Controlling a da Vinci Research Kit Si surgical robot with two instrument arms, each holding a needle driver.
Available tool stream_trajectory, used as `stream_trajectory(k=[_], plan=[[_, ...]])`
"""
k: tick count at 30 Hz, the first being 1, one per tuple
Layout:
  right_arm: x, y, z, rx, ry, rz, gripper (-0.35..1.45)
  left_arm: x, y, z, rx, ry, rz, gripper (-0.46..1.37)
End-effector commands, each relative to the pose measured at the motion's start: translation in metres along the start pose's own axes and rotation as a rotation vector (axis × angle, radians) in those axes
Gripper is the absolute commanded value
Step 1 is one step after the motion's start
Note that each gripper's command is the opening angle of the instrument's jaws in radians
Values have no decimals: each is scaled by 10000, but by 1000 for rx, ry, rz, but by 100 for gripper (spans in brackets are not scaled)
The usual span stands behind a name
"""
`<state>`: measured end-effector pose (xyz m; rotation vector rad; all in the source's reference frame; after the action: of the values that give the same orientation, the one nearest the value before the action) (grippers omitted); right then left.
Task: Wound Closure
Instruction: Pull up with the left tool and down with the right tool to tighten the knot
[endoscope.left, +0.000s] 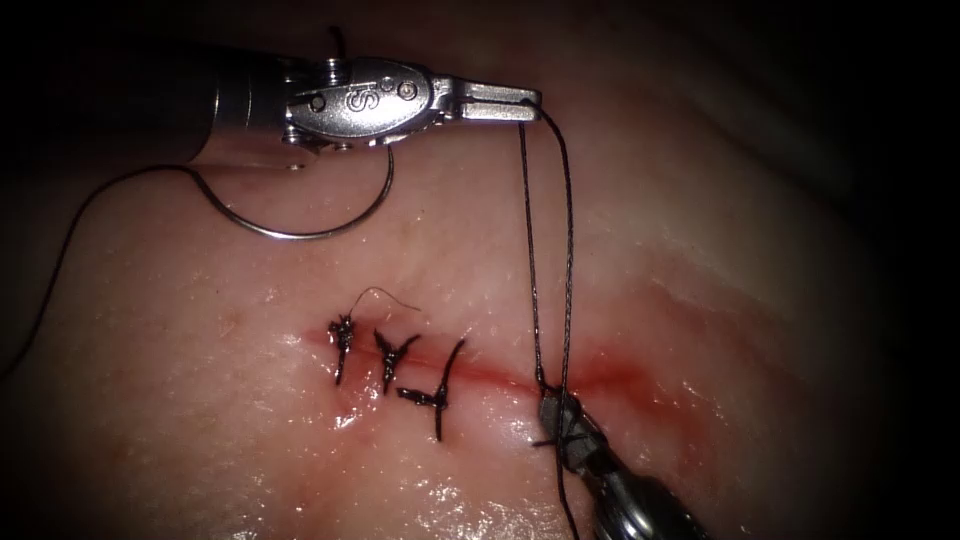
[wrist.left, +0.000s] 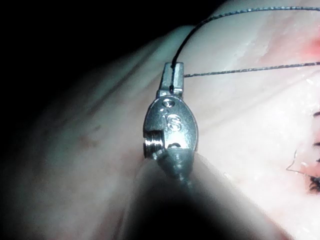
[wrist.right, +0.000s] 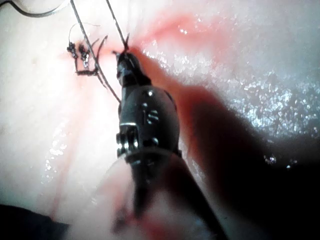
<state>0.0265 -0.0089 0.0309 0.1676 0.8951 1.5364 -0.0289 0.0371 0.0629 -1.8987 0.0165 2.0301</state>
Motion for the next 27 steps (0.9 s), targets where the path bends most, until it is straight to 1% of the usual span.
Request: stream_trajectory(k=[1,2,3,4,5,6,7,10,11,12,16,17,18,20,21,23,24,25,26,27], plan=[[-6,13,-1,18,-15,-421,-35,-3,-2,1,-2,2,-1,-35],[-7,13,-1,-3,-14,-468,-35,-4,-2,1,-2,2,-1,-35],[-7,12,-1,-13,-13,-468,-35,-5,-2,1,-2,2,-1,-35],[-9,11,0,-54,-9,-466,-35,-6,-3,2,-2,2,-1,-35],[-9,10,1,-87,-8,-489,-35,-6,-3,2,-2,2,-1,-35],[-9,9,2,-98,-10,-523,-35,-6,-3,2,-2,2,-1,-35],[-8,7,6,-102,-24,-669,-35,-6,-2,3,-1,2,-7,-35],[-6,3,11,-107,-44,-884,-35,-6,-1,4,-2,3,-6,-35],[-6,2,13,-106,-47,-919,-35,-6,-1,4,0,5,-6,-35],[-7,-2,13,-114,-56,-1018,-35,-5,-1,4,0,5,-6,-35],[-14,-7,4,-102,-53,-1026,-35,-5,-3,2,-2,6,-8,-35],[-15,-9,1,-96,-47,-992,-35,-6,-5,2,0,7,-9,-35],[-17,-9,-1,-95,-46,-986,-35,-6,-6,2,-2,9,-10,-35],[-21,-13,-9,-94,-42,-976,-35,-8,-19,3,16,17,-24,-35],[-21,-13,-10,-94,-42,-976,-35,-9,-21,3,16,16,-19,-35],[-22,-14,-12,-94,-41,-971,-35,-11,-32,6,19,19,-20,-35],[-22,-14,-13,-99,-46,-1036,-35,-14,-40,8,25,24,-26,-35],[-23,-14,-13,-127,-55,-1070,-35,-15,-43,9,25,23,-27,-35],[-25,-15,-13,-181,-69,-1096,-35,-18,-47,11,25,23,-29,-35],[-28,-15,-14,-183,-50,-950,-35,-20,-50,12,27,25,-24,-35]])
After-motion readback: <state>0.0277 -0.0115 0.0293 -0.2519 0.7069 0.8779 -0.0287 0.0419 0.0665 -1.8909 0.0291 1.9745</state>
